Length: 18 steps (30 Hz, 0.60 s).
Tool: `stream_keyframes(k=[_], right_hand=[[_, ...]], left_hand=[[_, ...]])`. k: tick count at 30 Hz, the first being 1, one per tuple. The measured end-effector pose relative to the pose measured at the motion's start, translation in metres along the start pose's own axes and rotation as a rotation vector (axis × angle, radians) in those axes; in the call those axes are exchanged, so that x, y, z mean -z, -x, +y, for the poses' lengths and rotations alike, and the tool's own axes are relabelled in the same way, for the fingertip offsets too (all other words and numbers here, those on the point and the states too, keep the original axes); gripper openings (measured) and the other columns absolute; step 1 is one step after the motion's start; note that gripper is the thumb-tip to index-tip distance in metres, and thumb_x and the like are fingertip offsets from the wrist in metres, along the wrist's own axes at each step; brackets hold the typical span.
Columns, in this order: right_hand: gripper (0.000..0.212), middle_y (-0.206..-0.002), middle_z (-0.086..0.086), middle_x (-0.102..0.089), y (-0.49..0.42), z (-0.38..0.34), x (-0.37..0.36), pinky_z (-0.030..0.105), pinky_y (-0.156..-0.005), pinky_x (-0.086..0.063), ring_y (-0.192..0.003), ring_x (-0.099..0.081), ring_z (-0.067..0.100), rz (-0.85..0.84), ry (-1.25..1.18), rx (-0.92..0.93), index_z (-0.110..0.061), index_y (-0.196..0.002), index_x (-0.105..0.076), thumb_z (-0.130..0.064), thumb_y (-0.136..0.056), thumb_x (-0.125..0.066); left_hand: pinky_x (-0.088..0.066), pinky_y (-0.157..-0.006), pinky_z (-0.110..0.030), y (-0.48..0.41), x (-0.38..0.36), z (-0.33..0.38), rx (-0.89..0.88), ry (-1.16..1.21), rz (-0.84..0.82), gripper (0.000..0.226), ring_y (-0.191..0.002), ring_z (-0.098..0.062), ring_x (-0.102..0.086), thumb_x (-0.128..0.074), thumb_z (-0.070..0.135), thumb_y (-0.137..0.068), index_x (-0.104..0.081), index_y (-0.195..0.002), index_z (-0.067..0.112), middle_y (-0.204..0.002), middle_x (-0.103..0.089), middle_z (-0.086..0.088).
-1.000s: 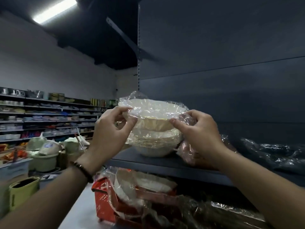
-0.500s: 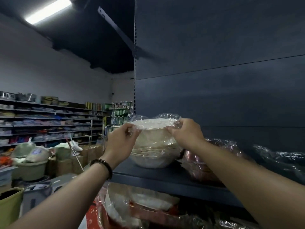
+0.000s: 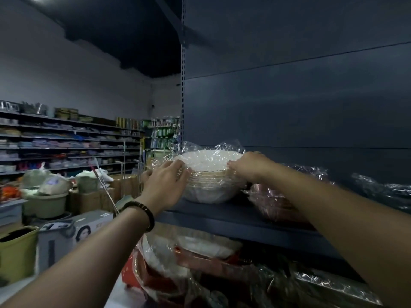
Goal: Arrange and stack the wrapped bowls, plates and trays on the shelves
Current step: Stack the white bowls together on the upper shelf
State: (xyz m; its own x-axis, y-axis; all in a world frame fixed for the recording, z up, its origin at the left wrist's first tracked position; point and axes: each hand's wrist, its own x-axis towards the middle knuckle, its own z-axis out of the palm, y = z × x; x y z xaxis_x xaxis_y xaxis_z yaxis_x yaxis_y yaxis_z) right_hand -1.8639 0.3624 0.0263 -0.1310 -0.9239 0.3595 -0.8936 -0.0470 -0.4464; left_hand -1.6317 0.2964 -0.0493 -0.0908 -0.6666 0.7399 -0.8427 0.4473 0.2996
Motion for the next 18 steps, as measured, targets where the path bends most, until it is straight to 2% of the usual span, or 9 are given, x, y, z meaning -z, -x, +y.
stream_keyframes(k=[3, 6, 7, 9, 10, 12, 14, 16, 18], right_hand=[[0.043, -0.137, 0.015, -0.064, 0.008, 0.005, 0.007, 0.035, -0.099, -0.048, -0.123, -0.062, 0.033, -0.057, -0.083, 0.01, -0.007, -0.127, -0.071, -0.043, -0.106, -0.057], [0.036, -0.117, 0.011, -0.067, 0.018, 0.004, 0.013, 0.033, -0.082, -0.049, -0.103, -0.064, 0.029, -0.001, -0.116, 0.021, -0.013, -0.108, -0.069, -0.048, -0.102, -0.06], [0.039, -0.12, 0.011, -0.067, 0.021, 0.003, 0.013, 0.033, -0.083, -0.049, -0.106, -0.063, 0.029, 0.07, -0.109, 0.037, -0.014, -0.113, -0.069, -0.05, -0.1, -0.061], [0.045, -0.131, 0.007, -0.067, 0.036, -0.003, 0.012, 0.035, -0.095, -0.05, -0.12, -0.062, 0.027, 0.266, -0.102, 0.123, -0.018, -0.13, -0.066, -0.048, -0.098, -0.061], [0.039, -0.128, 0.003, -0.068, 0.05, -0.006, 0.01, 0.035, -0.096, -0.049, -0.119, -0.062, 0.024, 0.352, -0.12, 0.201, -0.021, -0.127, -0.067, -0.046, -0.097, -0.062], [0.018, -0.109, -0.006, -0.07, 0.089, -0.01, 0.004, 0.032, -0.086, -0.048, -0.103, -0.064, 0.013, 0.449, -0.165, 0.397, -0.026, -0.106, -0.068, -0.04, -0.096, -0.063], [0.01, -0.092, -0.013, -0.066, 0.132, -0.006, -0.008, 0.031, -0.076, -0.051, -0.086, -0.062, 0.006, 0.388, -0.123, 0.528, -0.028, -0.092, -0.064, -0.036, -0.098, -0.062], [0.016, -0.079, -0.011, -0.064, 0.168, 0.003, -0.031, 0.035, -0.067, -0.053, -0.073, -0.06, 0.005, 0.242, -0.113, 0.543, -0.026, -0.084, -0.063, -0.035, -0.097, -0.064], [0.02, -0.07, -0.005, -0.067, 0.191, 0.017, -0.063, 0.034, -0.062, -0.053, -0.064, -0.06, 0.004, 0.066, -0.257, 0.421, -0.021, -0.079, -0.066, -0.036, -0.092, -0.07]], left_hand=[[-0.037, -0.111, -0.057, -0.001, 0.001, 0.002, 0.044, 0.075, -0.084, 0.035, -0.125, -0.025, -0.056, -0.031, 0.056, -0.106, -0.058, -0.116, 0.037, -0.121, -0.06, 0.008], [-0.034, -0.117, -0.056, 0.01, 0.009, 0.01, 0.1, 0.229, -0.072, 0.039, -0.136, -0.024, -0.052, -0.033, 0.052, -0.109, -0.059, -0.133, 0.033, -0.131, -0.059, 0.008], [-0.032, -0.12, -0.056, 0.019, 0.012, 0.014, 0.122, 0.276, -0.018, 0.042, -0.138, -0.023, -0.05, -0.035, 0.05, -0.111, -0.055, -0.141, 0.03, -0.139, -0.058, 0.006], [-0.035, -0.119, -0.055, 0.045, 0.016, 0.024, 0.139, 0.371, 0.17, 0.04, -0.136, -0.022, -0.05, -0.041, 0.044, -0.112, -0.053, -0.146, 0.025, -0.146, -0.056, 0.001], [-0.04, -0.115, -0.052, 0.06, 0.018, 0.029, 0.119, 0.409, 0.277, 0.035, -0.132, -0.022, -0.051, -0.046, 0.04, -0.111, -0.055, -0.141, 0.023, -0.142, -0.057, -0.001], [-0.045, -0.103, -0.032, 0.093, 0.02, 0.038, 0.069, 0.469, 0.434, 0.022, -0.12, -0.021, -0.055, -0.059, 0.026, -0.107, -0.06, -0.127, 0.017, -0.127, -0.059, -0.002], [-0.045, -0.088, -0.018, 0.126, 0.016, 0.041, 0.044, 0.487, 0.464, 0.013, -0.104, -0.019, -0.059, -0.067, 0.013, -0.101, -0.062, -0.112, 0.019, -0.111, -0.061, 0.001], [-0.048, -0.077, -0.024, 0.159, 0.003, 0.037, 0.074, 0.5, 0.395, 0.016, -0.095, -0.016, -0.062, -0.069, 0.012, -0.096, -0.062, -0.1, 0.026, -0.101, -0.061, 0.008], [-0.048, -0.077, -0.033, 0.189, -0.017, 0.029, 0.103, 0.448, 0.27, 0.015, -0.095, -0.012, -0.06, -0.069, 0.026, -0.088, -0.062, -0.099, 0.031, -0.102, -0.057, 0.011]])
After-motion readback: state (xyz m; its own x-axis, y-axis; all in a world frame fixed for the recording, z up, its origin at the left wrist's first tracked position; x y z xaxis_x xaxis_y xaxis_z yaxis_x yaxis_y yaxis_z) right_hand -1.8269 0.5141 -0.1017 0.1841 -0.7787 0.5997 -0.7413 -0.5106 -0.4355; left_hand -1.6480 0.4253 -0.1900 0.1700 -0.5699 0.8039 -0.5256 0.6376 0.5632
